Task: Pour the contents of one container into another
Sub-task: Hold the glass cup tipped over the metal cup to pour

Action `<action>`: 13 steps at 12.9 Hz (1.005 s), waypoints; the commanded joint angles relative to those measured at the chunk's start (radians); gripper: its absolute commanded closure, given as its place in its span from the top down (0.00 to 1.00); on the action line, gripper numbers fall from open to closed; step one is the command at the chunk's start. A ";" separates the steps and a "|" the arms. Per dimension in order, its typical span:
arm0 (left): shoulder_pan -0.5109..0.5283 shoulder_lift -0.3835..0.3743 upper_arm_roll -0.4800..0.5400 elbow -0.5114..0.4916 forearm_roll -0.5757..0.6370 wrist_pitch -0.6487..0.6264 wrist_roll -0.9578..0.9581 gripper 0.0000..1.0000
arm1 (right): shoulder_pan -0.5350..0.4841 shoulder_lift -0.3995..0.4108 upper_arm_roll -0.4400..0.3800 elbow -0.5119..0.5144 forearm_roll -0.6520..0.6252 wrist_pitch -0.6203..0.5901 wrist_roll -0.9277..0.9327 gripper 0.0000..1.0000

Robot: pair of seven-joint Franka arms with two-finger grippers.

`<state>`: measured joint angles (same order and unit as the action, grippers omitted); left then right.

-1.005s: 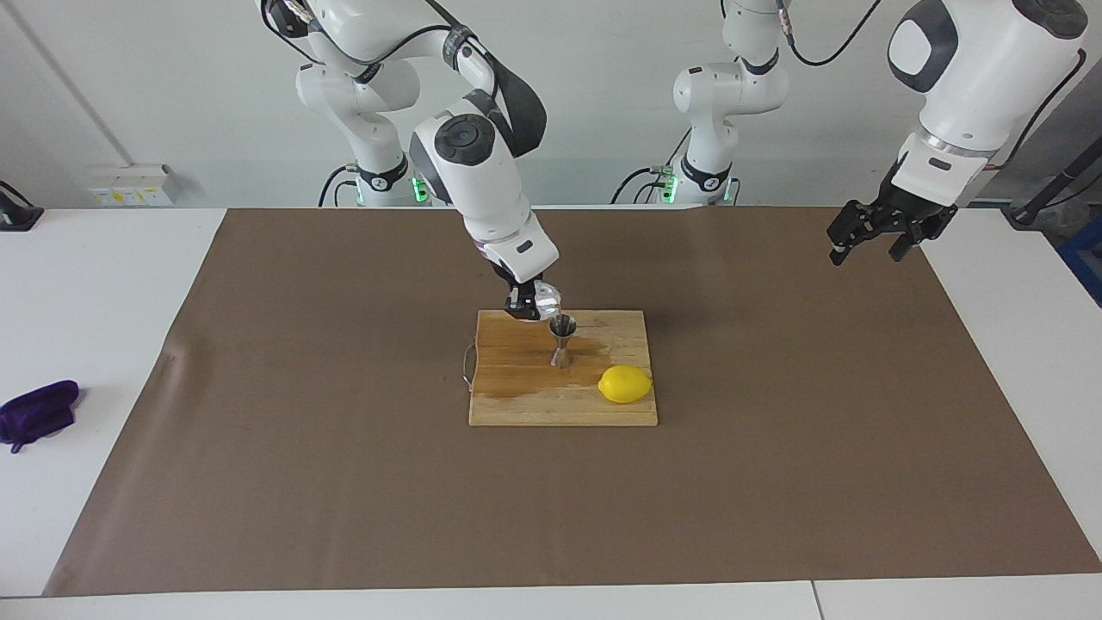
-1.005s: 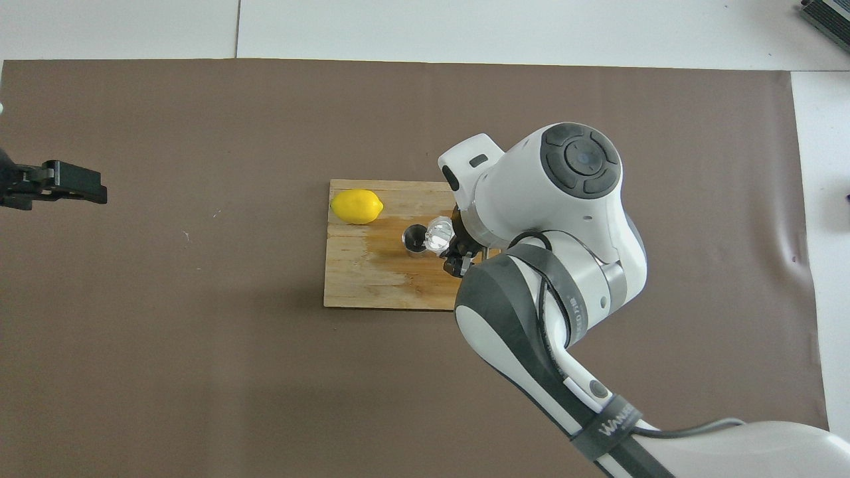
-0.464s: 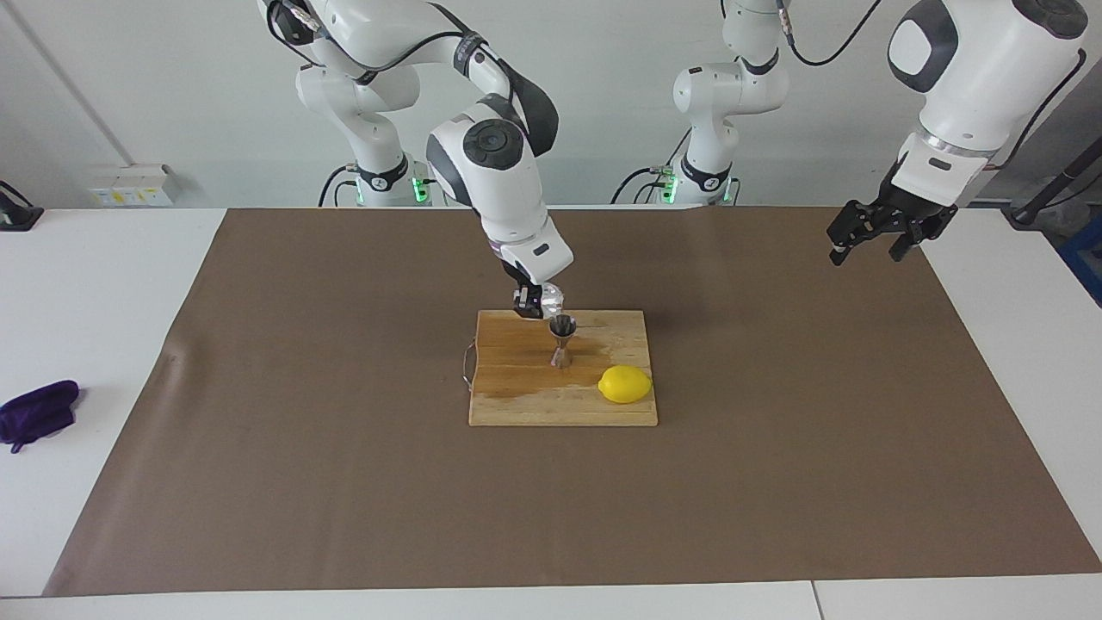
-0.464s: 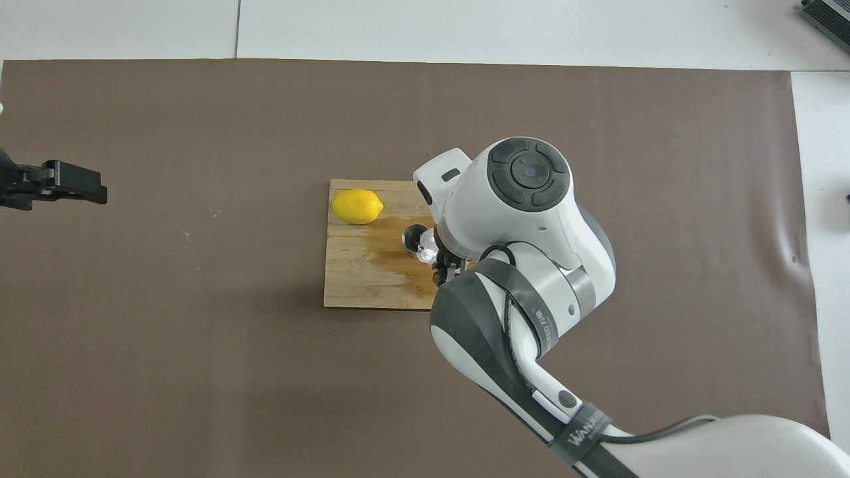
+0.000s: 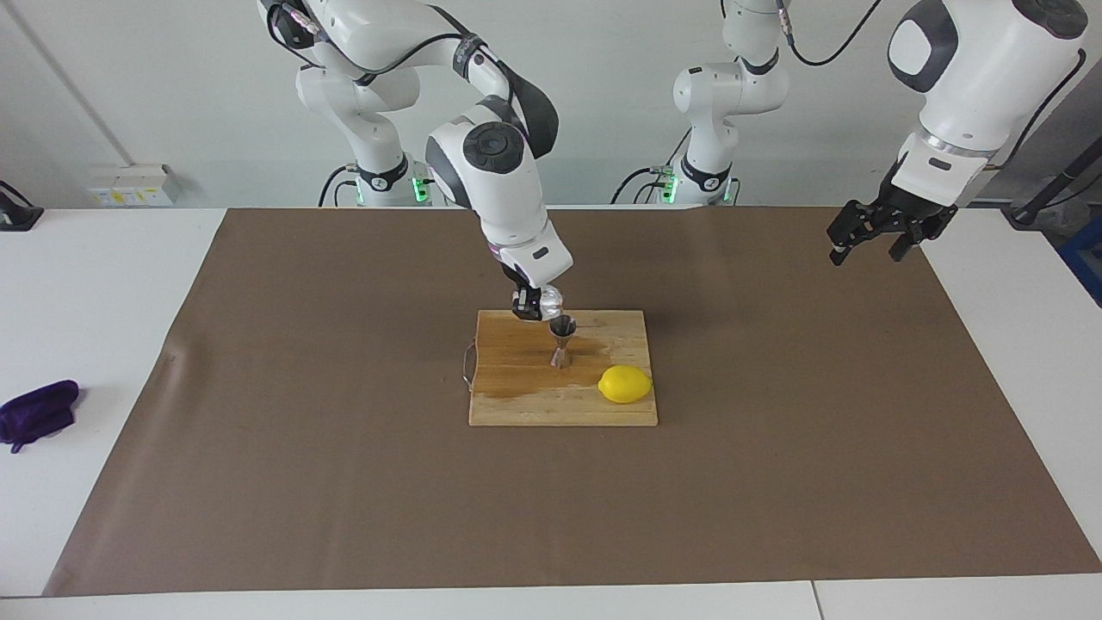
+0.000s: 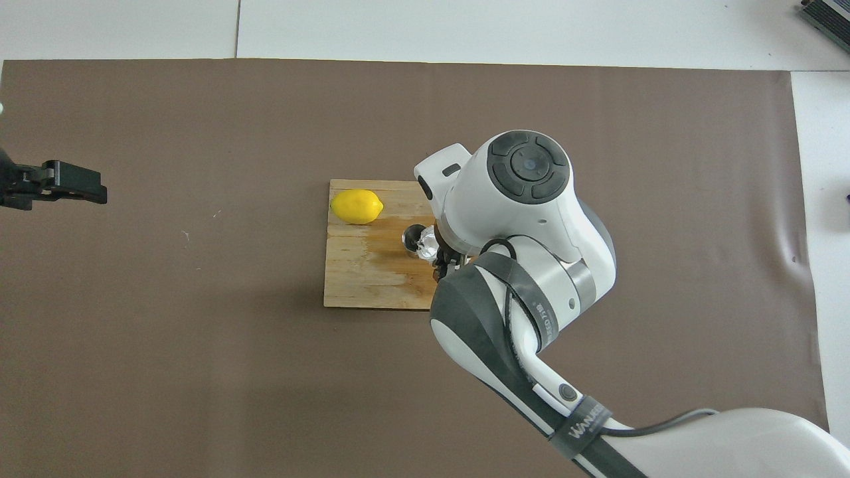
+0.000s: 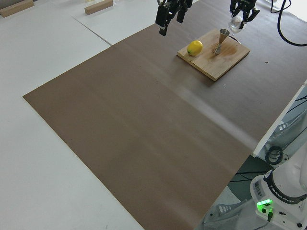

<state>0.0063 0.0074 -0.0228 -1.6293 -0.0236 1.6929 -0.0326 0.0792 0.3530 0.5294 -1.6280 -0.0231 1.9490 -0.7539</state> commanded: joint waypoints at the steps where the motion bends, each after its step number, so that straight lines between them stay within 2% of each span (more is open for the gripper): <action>1: -0.002 -0.014 0.001 -0.012 0.018 -0.006 0.000 1.00 | -0.007 0.023 0.018 0.036 -0.032 -0.031 0.033 0.22; 5: -0.002 -0.014 0.001 -0.012 0.019 -0.006 0.002 1.00 | -0.007 0.026 0.018 0.039 -0.041 -0.038 0.033 0.21; 9: 0.000 -0.014 0.001 -0.014 0.019 -0.006 0.002 1.00 | -0.006 0.081 0.020 0.134 -0.066 -0.074 0.071 0.20; 13: 0.000 -0.014 0.001 -0.014 0.018 -0.006 0.002 1.00 | 0.017 0.089 0.020 0.135 -0.084 -0.084 0.111 0.20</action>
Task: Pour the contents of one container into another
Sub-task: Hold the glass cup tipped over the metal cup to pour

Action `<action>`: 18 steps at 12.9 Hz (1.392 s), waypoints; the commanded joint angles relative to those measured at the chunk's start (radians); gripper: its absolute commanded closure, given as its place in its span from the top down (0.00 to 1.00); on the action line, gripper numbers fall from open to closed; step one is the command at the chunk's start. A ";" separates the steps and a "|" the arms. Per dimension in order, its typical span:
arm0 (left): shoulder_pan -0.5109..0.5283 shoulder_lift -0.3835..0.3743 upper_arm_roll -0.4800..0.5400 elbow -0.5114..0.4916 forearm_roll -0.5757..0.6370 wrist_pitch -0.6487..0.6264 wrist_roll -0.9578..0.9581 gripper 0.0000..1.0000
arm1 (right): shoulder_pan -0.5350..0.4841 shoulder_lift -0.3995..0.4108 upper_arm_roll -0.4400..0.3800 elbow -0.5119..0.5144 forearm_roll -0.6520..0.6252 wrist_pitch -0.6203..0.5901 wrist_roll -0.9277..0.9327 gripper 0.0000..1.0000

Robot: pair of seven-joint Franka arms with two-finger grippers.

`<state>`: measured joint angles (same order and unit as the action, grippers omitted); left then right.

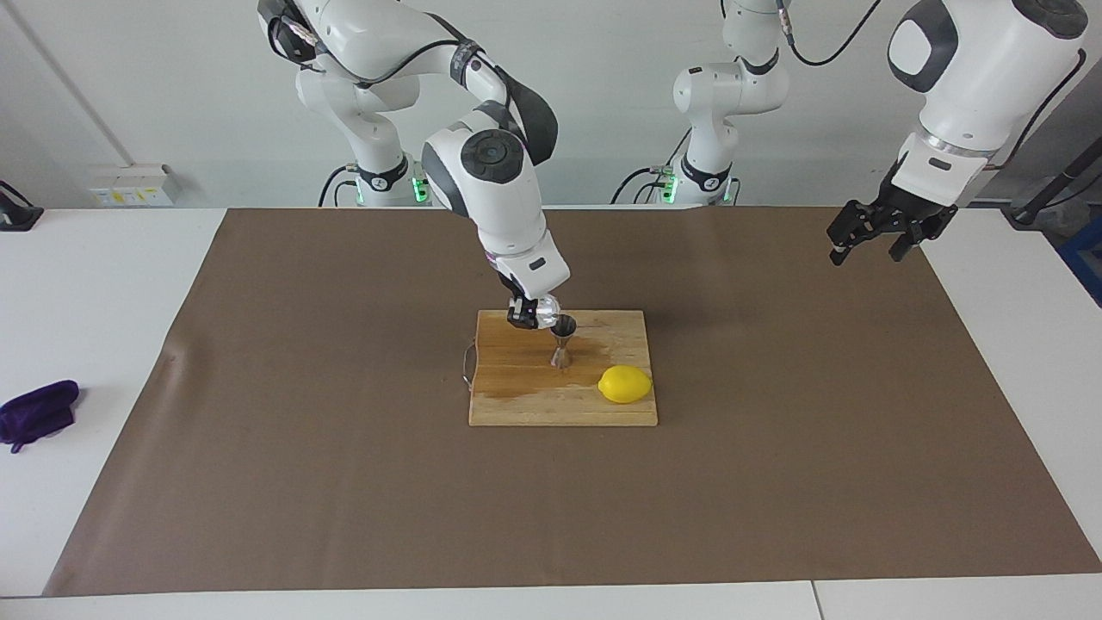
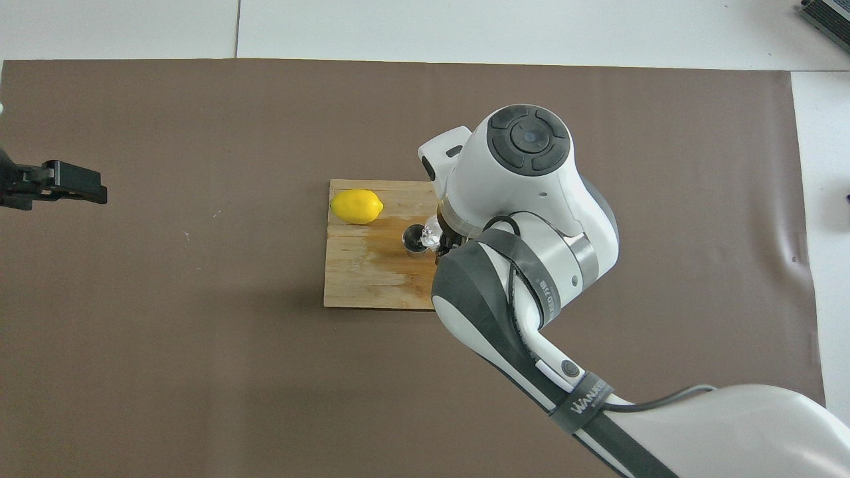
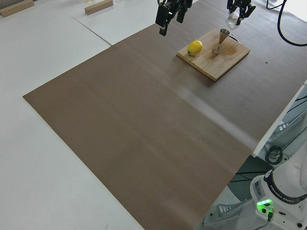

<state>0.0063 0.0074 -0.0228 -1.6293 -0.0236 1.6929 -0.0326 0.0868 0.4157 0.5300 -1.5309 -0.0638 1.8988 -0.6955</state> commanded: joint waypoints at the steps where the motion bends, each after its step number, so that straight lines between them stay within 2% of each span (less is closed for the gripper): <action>1: -0.002 -0.014 0.001 -0.012 0.018 -0.006 0.002 1.00 | 0.011 0.028 0.021 0.038 -0.053 -0.040 0.062 0.20; 15: 0.000 -0.014 0.001 -0.014 0.018 -0.006 0.000 1.00 | 0.014 0.032 0.051 0.063 -0.117 -0.130 0.064 0.19; 18: 0.000 -0.014 0.001 -0.014 0.018 -0.006 0.000 1.00 | 0.014 0.049 0.054 0.101 -0.119 -0.151 0.068 0.19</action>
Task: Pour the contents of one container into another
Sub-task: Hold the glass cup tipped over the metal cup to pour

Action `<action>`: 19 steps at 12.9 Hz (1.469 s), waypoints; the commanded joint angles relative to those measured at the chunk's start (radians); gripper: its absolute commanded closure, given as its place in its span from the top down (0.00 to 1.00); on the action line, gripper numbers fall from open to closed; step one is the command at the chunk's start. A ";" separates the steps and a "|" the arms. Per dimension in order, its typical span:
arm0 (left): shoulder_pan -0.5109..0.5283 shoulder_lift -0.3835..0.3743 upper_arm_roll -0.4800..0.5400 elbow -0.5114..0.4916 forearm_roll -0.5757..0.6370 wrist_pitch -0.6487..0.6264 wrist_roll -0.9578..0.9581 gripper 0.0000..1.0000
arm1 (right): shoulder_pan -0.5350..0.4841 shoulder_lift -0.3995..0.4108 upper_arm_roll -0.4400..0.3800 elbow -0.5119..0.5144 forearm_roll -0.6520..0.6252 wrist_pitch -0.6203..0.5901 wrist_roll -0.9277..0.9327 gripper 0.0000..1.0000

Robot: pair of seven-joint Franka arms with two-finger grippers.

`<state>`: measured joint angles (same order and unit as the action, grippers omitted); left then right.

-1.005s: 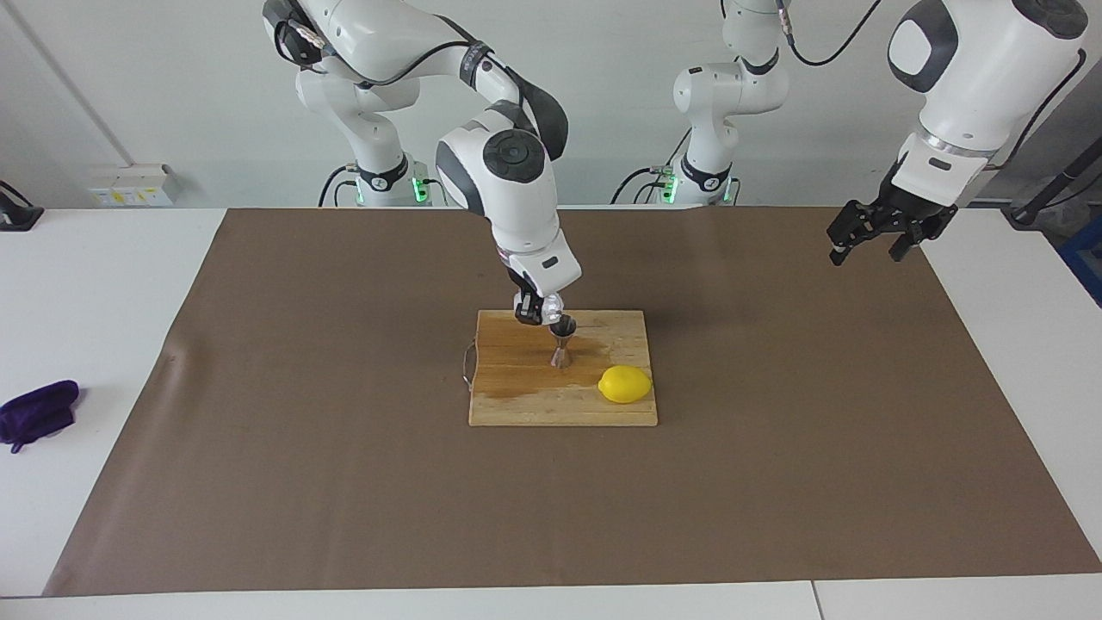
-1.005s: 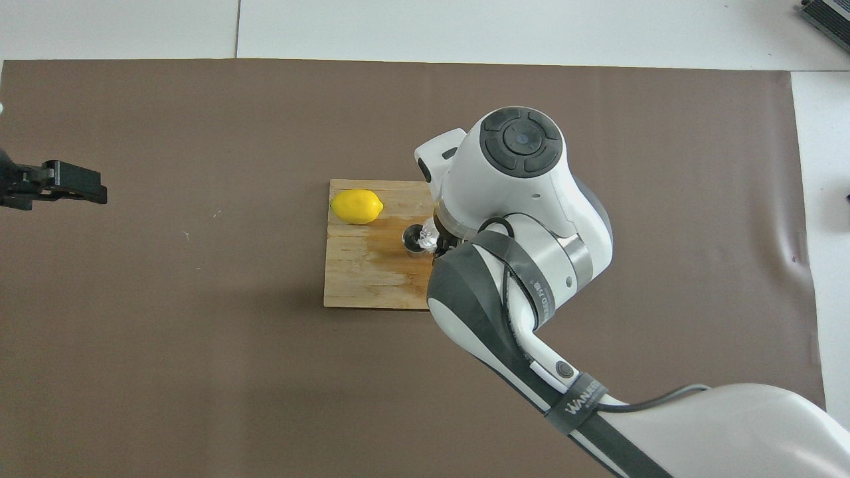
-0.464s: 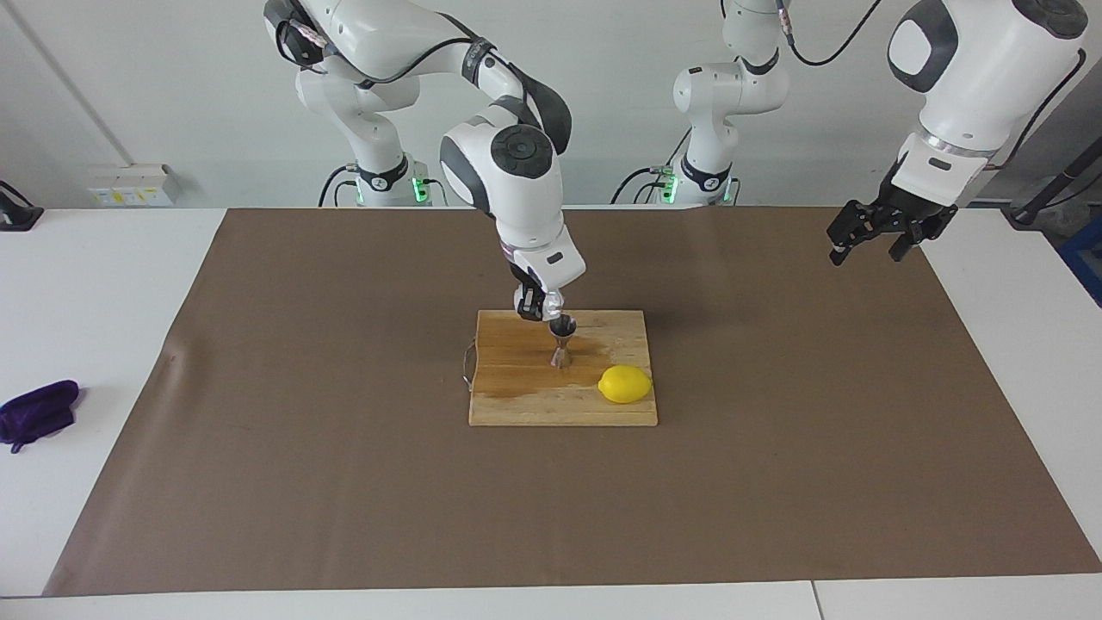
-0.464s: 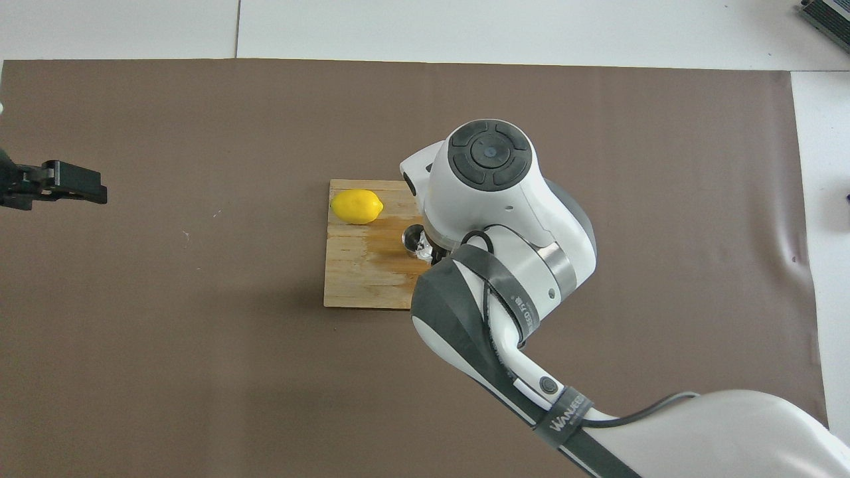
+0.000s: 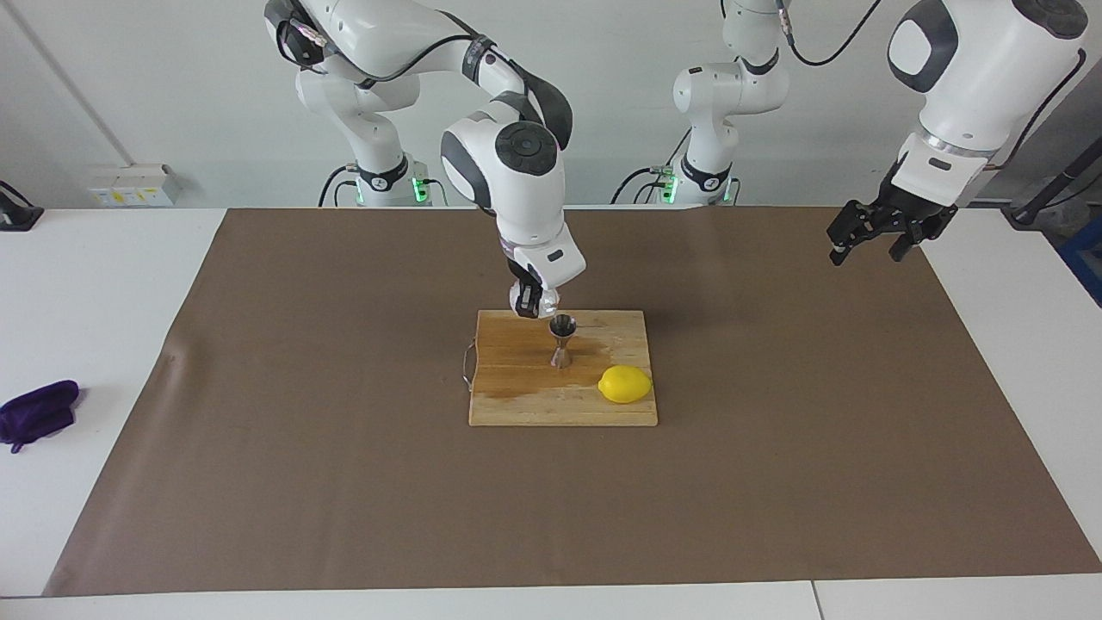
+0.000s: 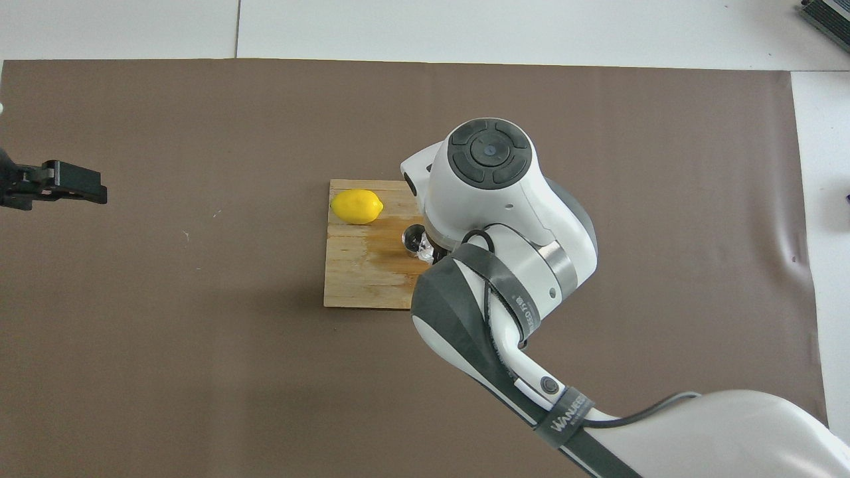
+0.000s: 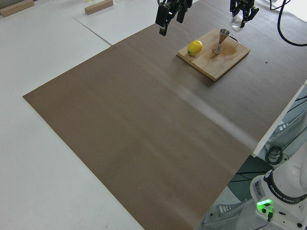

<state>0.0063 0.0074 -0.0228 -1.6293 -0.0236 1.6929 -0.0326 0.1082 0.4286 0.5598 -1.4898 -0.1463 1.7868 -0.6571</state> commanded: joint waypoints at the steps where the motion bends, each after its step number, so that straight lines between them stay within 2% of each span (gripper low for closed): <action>1: -0.002 -0.014 0.001 -0.014 0.018 -0.006 0.000 1.00 | -0.007 0.041 0.026 0.071 -0.036 -0.040 0.040 0.19; 14: 0.000 -0.014 0.001 -0.014 0.018 -0.006 0.002 1.00 | 0.001 0.062 0.028 0.100 -0.036 -0.021 0.063 0.19; 19: 0.000 -0.014 0.001 -0.014 0.019 -0.006 0.000 1.00 | -0.013 0.053 0.031 0.098 -0.013 0.066 0.062 0.24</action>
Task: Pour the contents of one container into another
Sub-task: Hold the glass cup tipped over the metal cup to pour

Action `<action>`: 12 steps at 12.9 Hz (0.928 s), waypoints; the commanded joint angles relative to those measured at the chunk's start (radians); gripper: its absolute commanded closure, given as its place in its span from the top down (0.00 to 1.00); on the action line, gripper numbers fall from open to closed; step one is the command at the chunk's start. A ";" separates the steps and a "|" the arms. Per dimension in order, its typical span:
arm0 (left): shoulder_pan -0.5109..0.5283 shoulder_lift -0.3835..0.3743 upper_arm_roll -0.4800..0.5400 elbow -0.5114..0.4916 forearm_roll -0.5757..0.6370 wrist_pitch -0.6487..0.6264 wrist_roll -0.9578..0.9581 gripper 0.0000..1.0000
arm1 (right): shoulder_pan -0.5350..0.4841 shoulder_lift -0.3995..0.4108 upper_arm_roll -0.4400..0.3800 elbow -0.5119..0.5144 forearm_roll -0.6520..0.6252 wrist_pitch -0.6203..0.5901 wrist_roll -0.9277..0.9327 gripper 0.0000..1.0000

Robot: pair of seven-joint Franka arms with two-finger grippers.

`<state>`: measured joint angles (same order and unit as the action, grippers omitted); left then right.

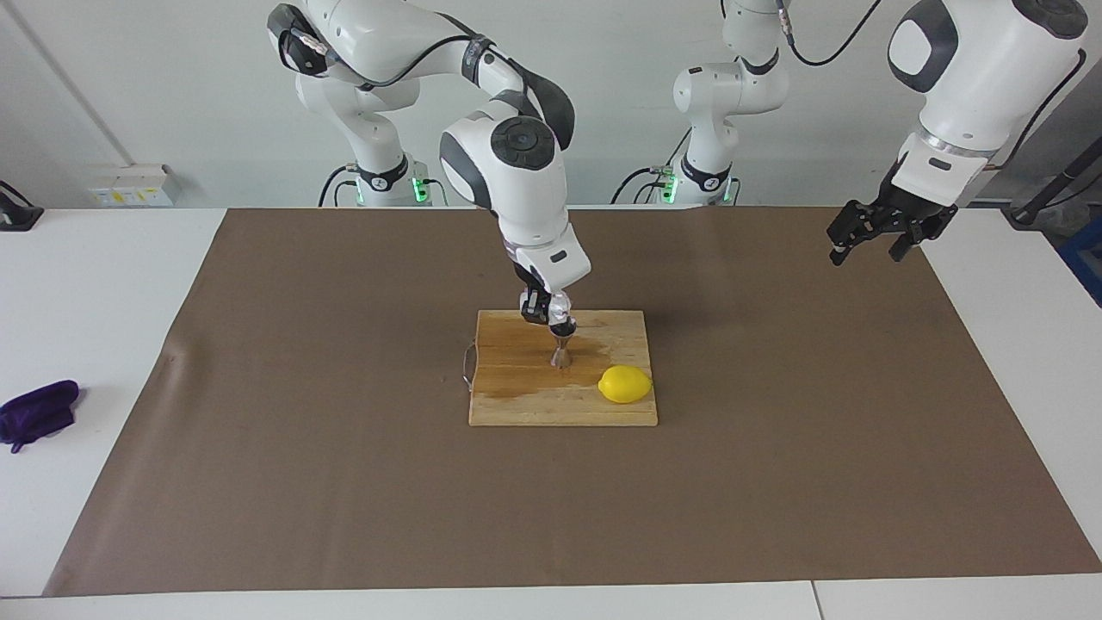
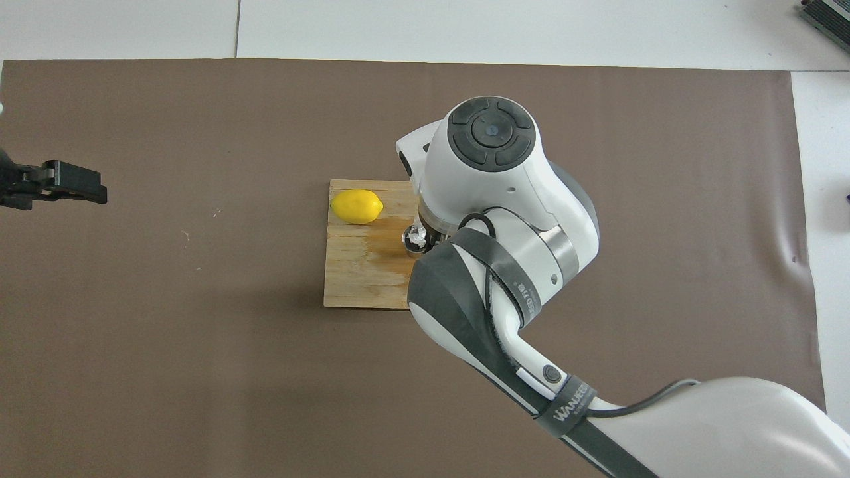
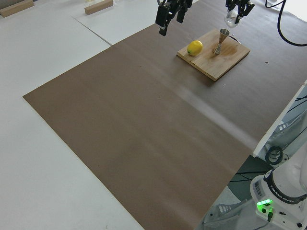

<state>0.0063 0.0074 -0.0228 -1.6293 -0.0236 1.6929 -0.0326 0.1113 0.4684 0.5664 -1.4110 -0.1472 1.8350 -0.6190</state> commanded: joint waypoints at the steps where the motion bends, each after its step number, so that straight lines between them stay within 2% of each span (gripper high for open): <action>1: 0.000 -0.014 0.001 -0.014 0.019 -0.006 0.002 1.00 | -0.018 0.009 0.023 0.018 -0.006 0.026 0.021 0.24; 3: 0.000 -0.014 0.001 -0.014 0.019 -0.006 0.000 1.00 | -0.021 -0.005 0.023 0.018 0.003 0.027 0.024 0.24; 9: -0.002 -0.014 0.001 -0.014 0.018 -0.006 0.000 1.00 | -0.090 -0.085 -0.003 0.004 0.196 0.067 -0.097 0.26; 12: 0.000 -0.014 0.001 -0.014 0.019 -0.006 0.000 1.00 | -0.096 -0.144 -0.127 -0.008 0.369 0.069 -0.256 0.26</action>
<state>0.0063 0.0074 -0.0228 -1.6293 -0.0236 1.6929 -0.0326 0.0303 0.3756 0.5003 -1.3870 0.1187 1.8895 -0.7730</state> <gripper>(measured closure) 0.000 0.507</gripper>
